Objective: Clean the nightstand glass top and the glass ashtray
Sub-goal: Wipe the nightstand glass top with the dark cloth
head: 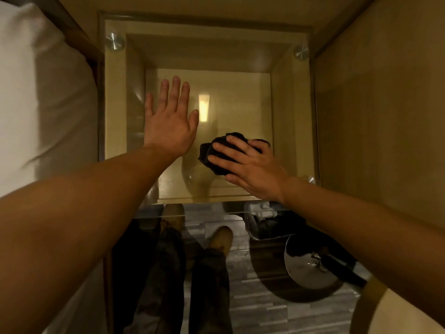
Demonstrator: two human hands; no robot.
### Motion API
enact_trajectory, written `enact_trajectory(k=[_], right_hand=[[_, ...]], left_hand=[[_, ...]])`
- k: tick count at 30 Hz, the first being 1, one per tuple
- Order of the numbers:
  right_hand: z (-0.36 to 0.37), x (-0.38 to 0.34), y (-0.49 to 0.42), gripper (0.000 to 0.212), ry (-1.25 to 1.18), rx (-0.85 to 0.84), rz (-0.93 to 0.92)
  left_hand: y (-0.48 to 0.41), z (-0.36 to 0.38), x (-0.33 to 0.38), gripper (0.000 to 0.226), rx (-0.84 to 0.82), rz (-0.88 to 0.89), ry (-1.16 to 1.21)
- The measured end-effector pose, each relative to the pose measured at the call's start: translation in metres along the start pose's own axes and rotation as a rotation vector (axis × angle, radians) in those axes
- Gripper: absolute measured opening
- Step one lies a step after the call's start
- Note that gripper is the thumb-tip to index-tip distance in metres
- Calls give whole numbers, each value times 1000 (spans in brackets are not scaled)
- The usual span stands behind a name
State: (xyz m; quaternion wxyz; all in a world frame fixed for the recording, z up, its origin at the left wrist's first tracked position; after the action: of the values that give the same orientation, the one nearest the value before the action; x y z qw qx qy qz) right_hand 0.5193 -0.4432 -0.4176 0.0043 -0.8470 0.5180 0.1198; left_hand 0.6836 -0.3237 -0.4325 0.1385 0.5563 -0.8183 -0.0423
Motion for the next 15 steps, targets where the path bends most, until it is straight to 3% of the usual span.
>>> enact_trajectory(k=[15], right_hand=[[8,-84,61,49,-94,61,-135]], left_hand=[[1,-1,2,72,-71,-4,-12]])
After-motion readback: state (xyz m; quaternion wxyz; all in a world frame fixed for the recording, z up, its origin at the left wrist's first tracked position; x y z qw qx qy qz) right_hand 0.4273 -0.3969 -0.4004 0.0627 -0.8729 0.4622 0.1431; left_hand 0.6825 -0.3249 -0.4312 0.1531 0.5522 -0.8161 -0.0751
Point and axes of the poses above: each hand's wrist, its own y-axis away from the middle knuckle, its own z-axis out of the palm, x = y × z, the point moved 10 cm from there along -y, towards the middle knuckle, and after that the axes turned 7 degrees about -z, right-handed, at the moved point
